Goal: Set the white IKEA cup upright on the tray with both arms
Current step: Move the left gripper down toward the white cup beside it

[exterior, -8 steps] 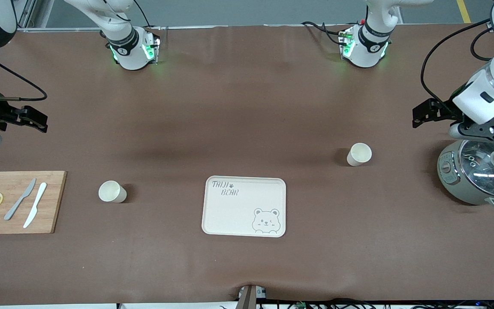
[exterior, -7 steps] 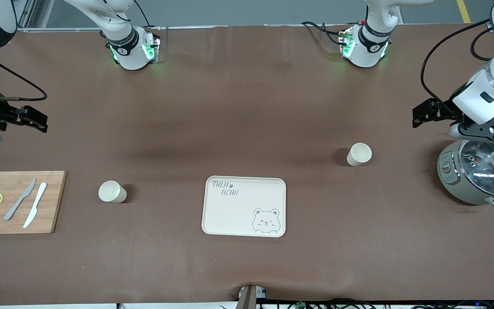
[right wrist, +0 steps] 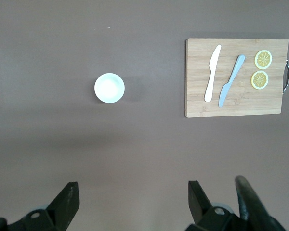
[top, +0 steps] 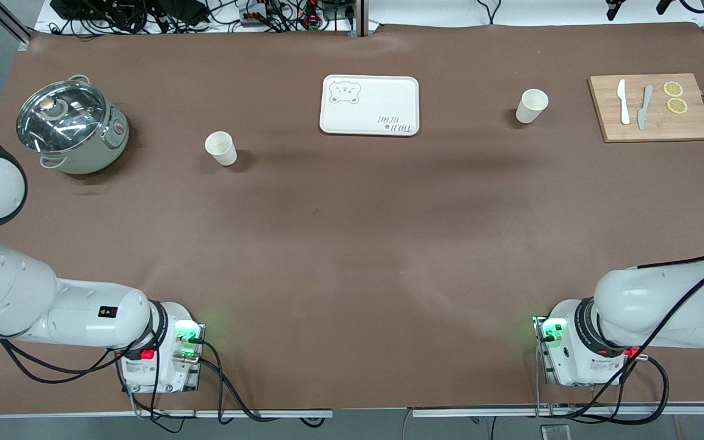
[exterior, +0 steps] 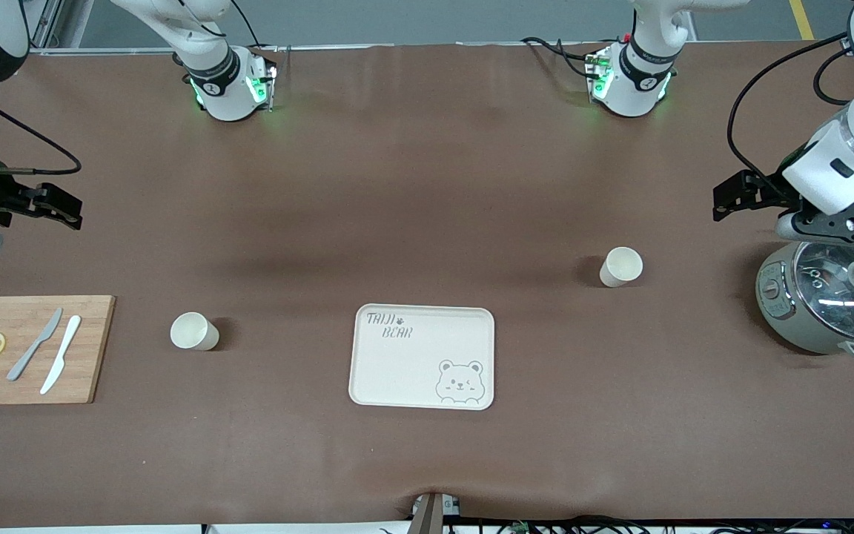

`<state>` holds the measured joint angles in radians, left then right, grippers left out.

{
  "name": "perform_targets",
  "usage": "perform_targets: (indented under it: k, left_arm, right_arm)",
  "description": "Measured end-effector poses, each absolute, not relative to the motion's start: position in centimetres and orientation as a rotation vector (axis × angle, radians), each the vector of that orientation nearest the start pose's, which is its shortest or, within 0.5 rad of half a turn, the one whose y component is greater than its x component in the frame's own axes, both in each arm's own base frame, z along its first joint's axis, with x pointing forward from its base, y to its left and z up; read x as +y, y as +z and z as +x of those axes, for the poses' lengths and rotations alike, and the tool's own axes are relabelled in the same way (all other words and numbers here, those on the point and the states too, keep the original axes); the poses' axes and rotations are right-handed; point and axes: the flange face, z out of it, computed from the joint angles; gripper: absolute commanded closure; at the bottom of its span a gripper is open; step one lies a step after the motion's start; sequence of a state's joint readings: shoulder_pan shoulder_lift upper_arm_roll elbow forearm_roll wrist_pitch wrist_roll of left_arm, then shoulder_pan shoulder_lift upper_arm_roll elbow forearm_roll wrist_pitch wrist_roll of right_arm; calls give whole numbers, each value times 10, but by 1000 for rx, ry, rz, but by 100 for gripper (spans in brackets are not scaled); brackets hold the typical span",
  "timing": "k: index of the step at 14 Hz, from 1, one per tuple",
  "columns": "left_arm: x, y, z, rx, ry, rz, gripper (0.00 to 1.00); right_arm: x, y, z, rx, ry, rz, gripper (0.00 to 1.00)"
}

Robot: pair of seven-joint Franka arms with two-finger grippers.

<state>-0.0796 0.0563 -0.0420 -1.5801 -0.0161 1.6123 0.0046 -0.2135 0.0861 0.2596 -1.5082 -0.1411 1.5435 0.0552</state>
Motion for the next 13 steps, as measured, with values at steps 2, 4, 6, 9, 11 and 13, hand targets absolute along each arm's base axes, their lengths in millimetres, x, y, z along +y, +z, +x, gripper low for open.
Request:
perform_targets:
  k: [2, 4, 6, 9, 11, 13]
  left_arm:
    - [-71, 592, 570, 198, 39, -3152, 0]
    - [-71, 592, 570, 197, 40, -3152, 0]
    - [-75, 584, 572, 187, 57, -3152, 0]
    - [-94, 551, 584, 212, 70, -3124, 0]
    - [-97, 523, 589, 222, 49, -3122, 0]
    - [-98, 491, 590, 227, 23, -3123, 0]
  right_arm:
    - [5, 606, 579, 14, 49, -3262, 0]
    - [6, 605, 580, 12, 44, -3261, 0]
    - [6, 603, 582, 11, 36, -3260, 0]
    - [3, 602, 583, 18, 38, -3259, 0]
    - [1, 599, 583, 22, 44, -3259, 0]
    - [-2, 595, 584, 28, 51, -3258, 0]
